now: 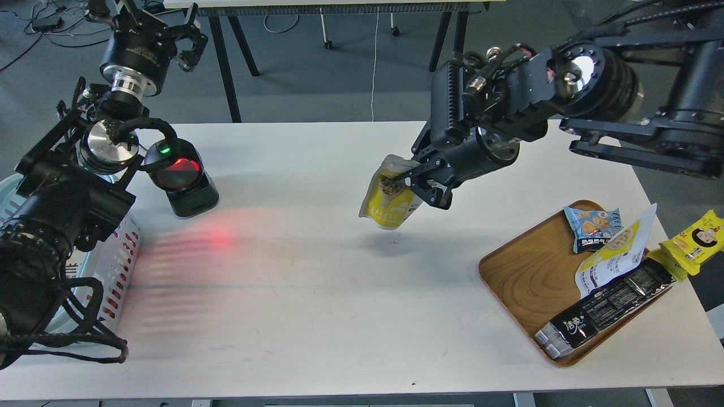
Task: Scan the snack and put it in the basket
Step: 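Carry the pouch with the right gripper to the table center and lower it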
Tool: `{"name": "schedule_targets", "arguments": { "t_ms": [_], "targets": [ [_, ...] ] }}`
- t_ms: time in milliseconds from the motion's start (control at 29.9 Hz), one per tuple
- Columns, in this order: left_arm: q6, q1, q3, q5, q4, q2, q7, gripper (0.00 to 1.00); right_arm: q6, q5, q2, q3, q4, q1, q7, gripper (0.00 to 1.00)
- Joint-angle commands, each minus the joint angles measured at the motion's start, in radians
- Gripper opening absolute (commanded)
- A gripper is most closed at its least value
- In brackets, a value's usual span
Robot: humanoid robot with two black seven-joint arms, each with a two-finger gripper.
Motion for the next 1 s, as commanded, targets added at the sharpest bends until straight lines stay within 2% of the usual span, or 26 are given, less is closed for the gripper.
{"name": "schedule_targets", "arguments": {
  "t_ms": [0,367,568,968],
  "targets": [
    [0.000,-0.002,0.000,0.000,-0.002,0.001,0.000,1.00,0.000,0.001,0.094,0.020,-0.068,-0.038,0.000,0.02],
    [0.000,-0.010,0.000,0.000,-0.002,-0.002,-0.001,1.00,0.000,0.001,0.220,0.026,-0.163,-0.099,0.000,0.03],
    [0.000,-0.012,0.000,0.000,-0.002,0.000,0.000,1.00,0.000,-0.004,0.275,0.018,-0.184,-0.113,0.000,0.08],
    [0.000,-0.015,0.000,0.000,-0.002,0.005,-0.001,1.00,0.001,-0.006,0.300,0.011,-0.185,-0.107,0.000,0.15]
  ]
}}
